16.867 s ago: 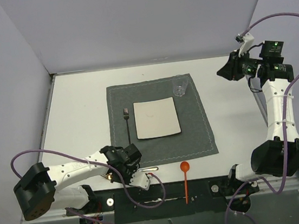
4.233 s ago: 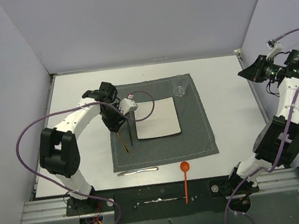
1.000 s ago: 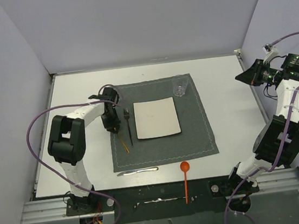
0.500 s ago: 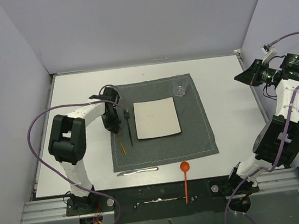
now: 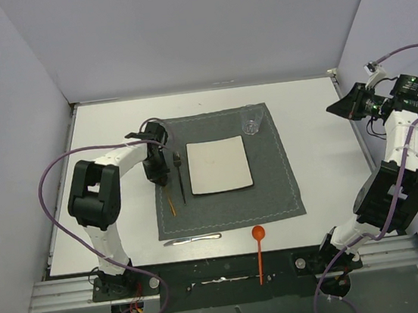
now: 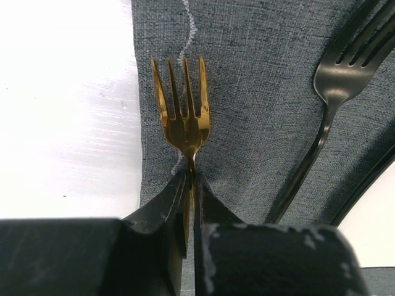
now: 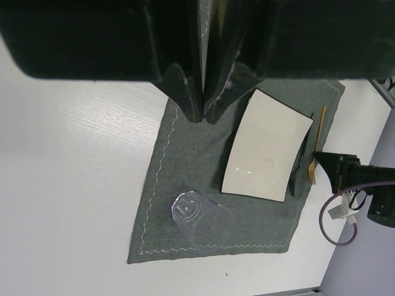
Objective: Set the dinner table for one person
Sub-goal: Adjust the fork on the napkin.
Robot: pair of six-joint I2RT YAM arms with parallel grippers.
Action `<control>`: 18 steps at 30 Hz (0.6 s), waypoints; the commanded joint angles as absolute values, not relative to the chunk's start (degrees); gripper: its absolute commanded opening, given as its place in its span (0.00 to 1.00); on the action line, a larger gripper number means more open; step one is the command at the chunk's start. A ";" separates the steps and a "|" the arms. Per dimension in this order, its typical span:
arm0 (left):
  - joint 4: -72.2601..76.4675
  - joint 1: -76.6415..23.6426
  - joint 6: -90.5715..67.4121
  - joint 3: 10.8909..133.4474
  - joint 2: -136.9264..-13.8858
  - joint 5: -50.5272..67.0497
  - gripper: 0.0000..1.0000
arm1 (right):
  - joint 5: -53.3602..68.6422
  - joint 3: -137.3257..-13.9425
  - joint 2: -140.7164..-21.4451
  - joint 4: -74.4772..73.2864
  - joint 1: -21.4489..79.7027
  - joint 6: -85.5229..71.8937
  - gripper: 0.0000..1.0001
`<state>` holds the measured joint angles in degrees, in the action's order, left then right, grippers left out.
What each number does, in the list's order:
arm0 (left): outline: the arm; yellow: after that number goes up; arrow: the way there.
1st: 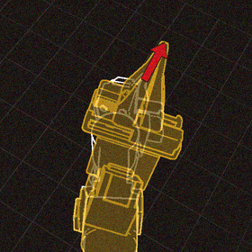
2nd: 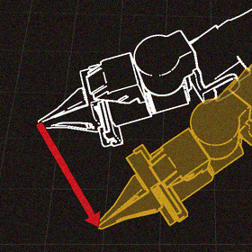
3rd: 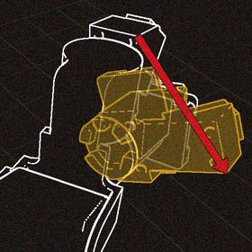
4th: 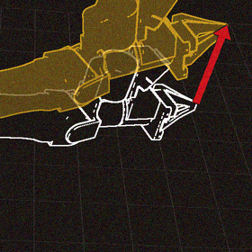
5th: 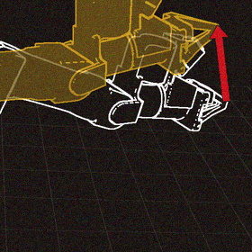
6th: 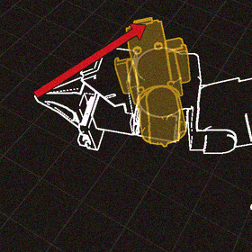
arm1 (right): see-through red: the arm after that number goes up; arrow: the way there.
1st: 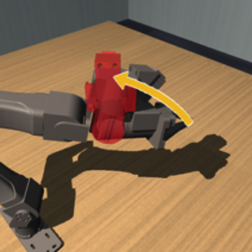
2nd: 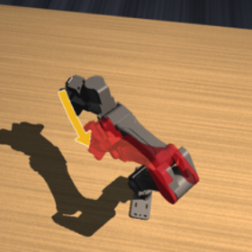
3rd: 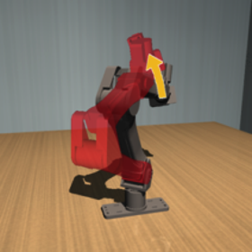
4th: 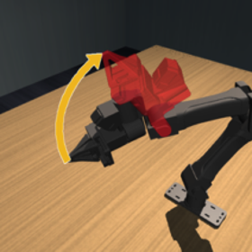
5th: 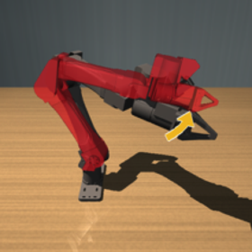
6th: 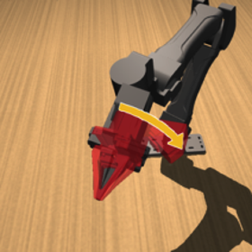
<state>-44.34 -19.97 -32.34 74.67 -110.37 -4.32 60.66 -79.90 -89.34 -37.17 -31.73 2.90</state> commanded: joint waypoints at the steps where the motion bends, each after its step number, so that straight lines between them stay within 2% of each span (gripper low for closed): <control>1: -42.00 -21.18 -30.82 76.06 -107.14 -3.34 0.00 | 62.05 -81.64 -87.62 -35.80 -31.18 2.26 0.06; 11: -43.32 -23.38 -28.35 77.52 -102.55 -5.95 0.00 | 62.05 -81.43 -87.24 -34.98 -30.45 1.23 0.05; 18: -41.61 -23.41 -25.19 78.95 -104.51 -5.62 0.00 | 62.13 -81.67 -86.96 -34.90 -30.52 0.75 0.05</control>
